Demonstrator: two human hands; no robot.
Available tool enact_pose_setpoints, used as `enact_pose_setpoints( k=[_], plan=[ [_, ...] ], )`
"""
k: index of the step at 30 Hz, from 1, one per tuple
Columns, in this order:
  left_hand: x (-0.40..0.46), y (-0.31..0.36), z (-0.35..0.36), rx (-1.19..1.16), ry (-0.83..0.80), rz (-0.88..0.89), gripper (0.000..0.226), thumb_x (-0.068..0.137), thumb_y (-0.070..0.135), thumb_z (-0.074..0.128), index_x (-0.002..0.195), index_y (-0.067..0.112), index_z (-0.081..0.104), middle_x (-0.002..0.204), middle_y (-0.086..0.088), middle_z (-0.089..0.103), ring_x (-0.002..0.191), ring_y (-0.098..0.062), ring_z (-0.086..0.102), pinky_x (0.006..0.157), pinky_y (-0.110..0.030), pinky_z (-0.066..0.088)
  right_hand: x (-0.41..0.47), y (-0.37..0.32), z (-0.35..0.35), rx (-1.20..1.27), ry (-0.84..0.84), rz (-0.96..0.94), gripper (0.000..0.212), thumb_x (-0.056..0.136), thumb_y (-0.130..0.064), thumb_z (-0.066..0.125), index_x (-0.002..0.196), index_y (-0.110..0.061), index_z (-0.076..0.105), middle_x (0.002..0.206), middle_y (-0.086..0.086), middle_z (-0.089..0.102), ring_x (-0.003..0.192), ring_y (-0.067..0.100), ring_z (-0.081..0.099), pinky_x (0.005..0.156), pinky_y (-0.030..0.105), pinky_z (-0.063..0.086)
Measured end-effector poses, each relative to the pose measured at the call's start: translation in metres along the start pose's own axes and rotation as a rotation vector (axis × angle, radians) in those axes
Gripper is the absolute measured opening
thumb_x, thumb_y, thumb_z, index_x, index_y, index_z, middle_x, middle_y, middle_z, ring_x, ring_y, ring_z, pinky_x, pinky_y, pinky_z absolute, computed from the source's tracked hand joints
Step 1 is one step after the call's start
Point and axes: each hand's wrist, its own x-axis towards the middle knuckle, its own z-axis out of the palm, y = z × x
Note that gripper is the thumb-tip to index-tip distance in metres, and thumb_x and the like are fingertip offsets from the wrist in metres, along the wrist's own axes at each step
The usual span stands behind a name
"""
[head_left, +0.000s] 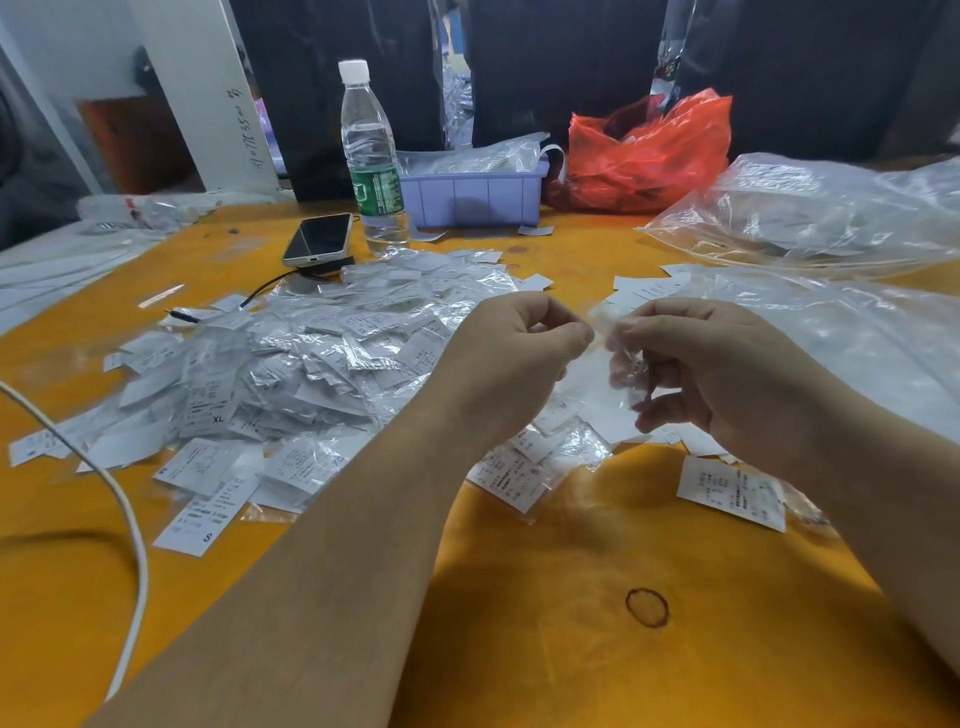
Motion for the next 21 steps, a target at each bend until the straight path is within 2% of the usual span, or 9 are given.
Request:
enact_pose_setpoints(
  k=[5,11,13,15,17,20,21],
  plan=[
    [0.0001,0.0000,-0.0002,0.002,-0.001,0.006,0.010,0.091,0.022,0.063,0.084,0.018,0.069,0.083,-0.004,0.069,0.073,-0.011,0.062,0.070,-0.031,0.051,-0.0006,-0.0008,0.0008,-0.046,0.012,0.000,0.020,0.094,-0.007,0.055,0.077,-0.005,0.066,0.064,0.009,0.063,0.056,0.019,0.056,0.048,0.028,0.050],
    [-0.0013,0.0021,0.0006,-0.063,-0.046,0.033,0.009,0.089,0.019,0.065,0.081,0.017,0.069,0.078,-0.005,0.066,0.073,-0.015,0.061,0.070,-0.037,0.053,0.0015,0.0034,0.0007,0.098,-0.016,0.193,0.044,0.099,-0.038,0.043,0.094,-0.005,0.070,0.078,0.015,0.069,0.057,0.020,0.059,0.052,0.033,0.050],
    [-0.0025,0.0031,0.0021,-0.065,-0.076,0.053,0.009,0.090,0.016,0.065,0.082,0.016,0.069,0.077,-0.007,0.064,0.072,-0.017,0.060,0.070,-0.037,0.053,0.0008,0.0035,0.0012,0.119,-0.031,0.206,0.036,0.098,-0.032,0.047,0.092,-0.007,0.071,0.079,0.013,0.068,0.058,0.017,0.058,0.051,0.032,0.050],
    [-0.0031,0.0038,0.0034,-0.047,-0.093,0.063,0.008,0.090,0.014,0.065,0.084,0.013,0.070,0.079,-0.015,0.065,0.072,-0.019,0.059,0.072,-0.043,0.055,0.0004,0.0024,0.0007,0.135,-0.029,0.190,0.023,0.094,-0.016,0.054,0.082,-0.011,0.074,0.076,0.010,0.066,0.057,0.015,0.058,0.047,0.028,0.049],
    [-0.0033,0.0044,0.0036,-0.030,-0.097,0.059,0.008,0.090,0.013,0.064,0.086,0.010,0.070,0.084,-0.022,0.067,0.072,-0.021,0.059,0.072,-0.044,0.055,0.0007,0.0008,-0.0007,0.159,-0.009,0.171,0.024,0.088,-0.005,0.058,0.071,-0.013,0.073,0.070,0.009,0.063,0.053,0.014,0.057,0.045,0.026,0.048],
    [-0.0031,0.0039,0.0030,-0.008,-0.057,0.042,0.010,0.088,0.013,0.064,0.085,0.006,0.069,0.075,-0.013,0.066,0.067,-0.015,0.058,0.065,-0.034,0.052,0.0024,-0.0003,-0.0030,0.195,0.074,0.142,0.024,0.087,-0.001,0.059,0.067,-0.012,0.068,0.062,0.005,0.059,0.048,0.013,0.053,0.043,0.024,0.046],
    [-0.0028,0.0033,0.0026,-0.008,-0.035,0.030,0.010,0.087,0.013,0.063,0.084,0.004,0.068,0.075,-0.012,0.067,0.066,-0.015,0.059,0.066,-0.034,0.053,0.0028,-0.0007,-0.0038,0.206,0.111,0.132,0.026,0.087,-0.001,0.058,0.065,-0.013,0.067,0.060,0.004,0.059,0.047,0.013,0.053,0.042,0.023,0.045]
  ],
)
